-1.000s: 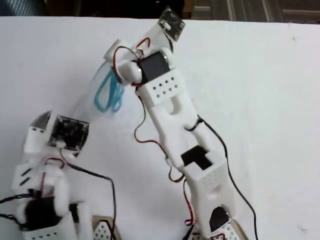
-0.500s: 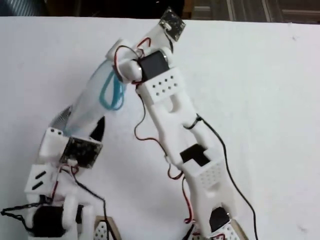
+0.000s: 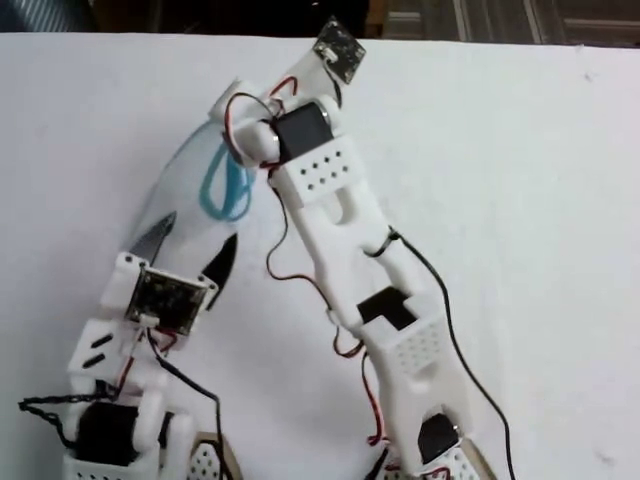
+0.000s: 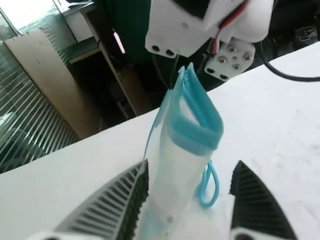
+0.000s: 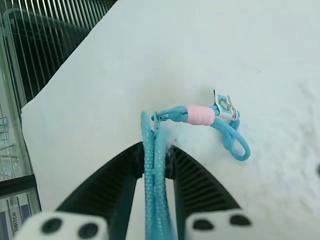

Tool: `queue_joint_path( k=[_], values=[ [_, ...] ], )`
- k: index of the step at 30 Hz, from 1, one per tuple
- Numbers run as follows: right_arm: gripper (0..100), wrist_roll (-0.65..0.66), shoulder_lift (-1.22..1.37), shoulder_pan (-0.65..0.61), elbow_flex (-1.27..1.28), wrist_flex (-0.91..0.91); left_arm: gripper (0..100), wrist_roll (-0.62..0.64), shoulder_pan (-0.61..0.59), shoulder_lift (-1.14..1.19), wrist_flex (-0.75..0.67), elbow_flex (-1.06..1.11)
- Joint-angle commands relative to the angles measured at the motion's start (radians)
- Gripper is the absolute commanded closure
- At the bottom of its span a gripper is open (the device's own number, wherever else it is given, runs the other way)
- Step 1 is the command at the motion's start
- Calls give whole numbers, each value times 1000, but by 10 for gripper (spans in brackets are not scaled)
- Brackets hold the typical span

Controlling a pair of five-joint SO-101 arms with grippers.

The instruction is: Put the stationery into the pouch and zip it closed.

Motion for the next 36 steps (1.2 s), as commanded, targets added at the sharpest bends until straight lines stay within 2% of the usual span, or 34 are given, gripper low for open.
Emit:
queue_joint_path(
  k=[1,8,12,15,19,23,28,36],
  values=[
    [983,-5,-1,-13,-15,1,733,3,1,-8,-46,-3],
    [983,-2,-5,-15,-15,1,739,-158,13,-7,-167,87],
    [983,-2,-4,-18,-15,1,801,-241,61,-7,-186,127],
    [983,0,-5,-18,-15,2,854,-285,82,-7,-258,167],
    [983,2,-4,-16,-15,2,893,-284,102,-7,-301,169],
    [983,5,-5,-18,-15,2,890,-270,97,-7,-324,176],
    [983,5,-5,-19,-15,2,797,-187,82,-7,-327,204],
    [983,5,-5,-27,-15,4,825,-163,54,-7,-328,209]
  ],
)
